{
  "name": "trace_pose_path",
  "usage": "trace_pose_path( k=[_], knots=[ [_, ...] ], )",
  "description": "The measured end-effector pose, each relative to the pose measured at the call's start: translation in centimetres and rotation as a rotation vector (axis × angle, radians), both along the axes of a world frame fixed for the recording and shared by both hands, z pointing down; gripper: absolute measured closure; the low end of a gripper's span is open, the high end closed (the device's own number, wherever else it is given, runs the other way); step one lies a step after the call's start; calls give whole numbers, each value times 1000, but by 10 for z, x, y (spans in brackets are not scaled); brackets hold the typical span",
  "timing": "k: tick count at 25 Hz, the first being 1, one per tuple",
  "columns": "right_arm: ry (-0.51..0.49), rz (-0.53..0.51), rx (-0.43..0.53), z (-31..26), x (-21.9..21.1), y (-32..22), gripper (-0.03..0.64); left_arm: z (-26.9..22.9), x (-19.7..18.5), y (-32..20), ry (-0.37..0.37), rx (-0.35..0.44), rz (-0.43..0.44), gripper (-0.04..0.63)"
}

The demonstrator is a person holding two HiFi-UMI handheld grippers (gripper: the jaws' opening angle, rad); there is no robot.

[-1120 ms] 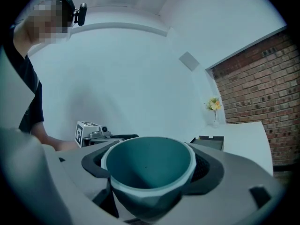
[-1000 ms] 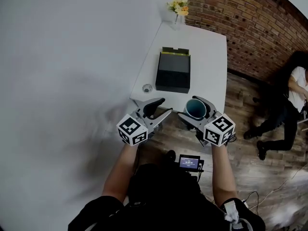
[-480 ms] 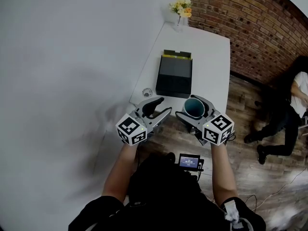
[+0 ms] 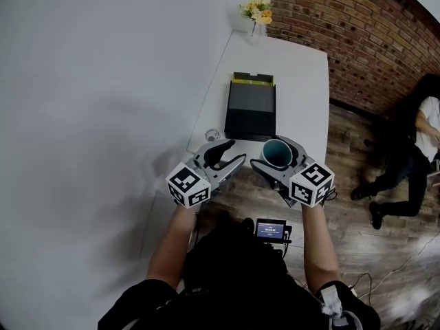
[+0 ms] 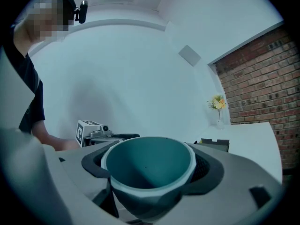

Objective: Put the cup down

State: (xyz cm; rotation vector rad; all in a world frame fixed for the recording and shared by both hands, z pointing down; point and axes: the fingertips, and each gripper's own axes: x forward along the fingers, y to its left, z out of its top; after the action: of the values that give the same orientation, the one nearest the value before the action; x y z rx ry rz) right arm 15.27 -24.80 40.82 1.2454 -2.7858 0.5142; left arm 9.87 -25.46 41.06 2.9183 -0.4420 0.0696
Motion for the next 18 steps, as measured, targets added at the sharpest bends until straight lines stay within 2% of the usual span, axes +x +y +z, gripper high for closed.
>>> trace_pose_path(
  k=[18],
  knots=[
    [-8, 31, -14, 2, -7, -12, 189, 0, -7, -14, 7, -12, 26, 394]
  ],
)
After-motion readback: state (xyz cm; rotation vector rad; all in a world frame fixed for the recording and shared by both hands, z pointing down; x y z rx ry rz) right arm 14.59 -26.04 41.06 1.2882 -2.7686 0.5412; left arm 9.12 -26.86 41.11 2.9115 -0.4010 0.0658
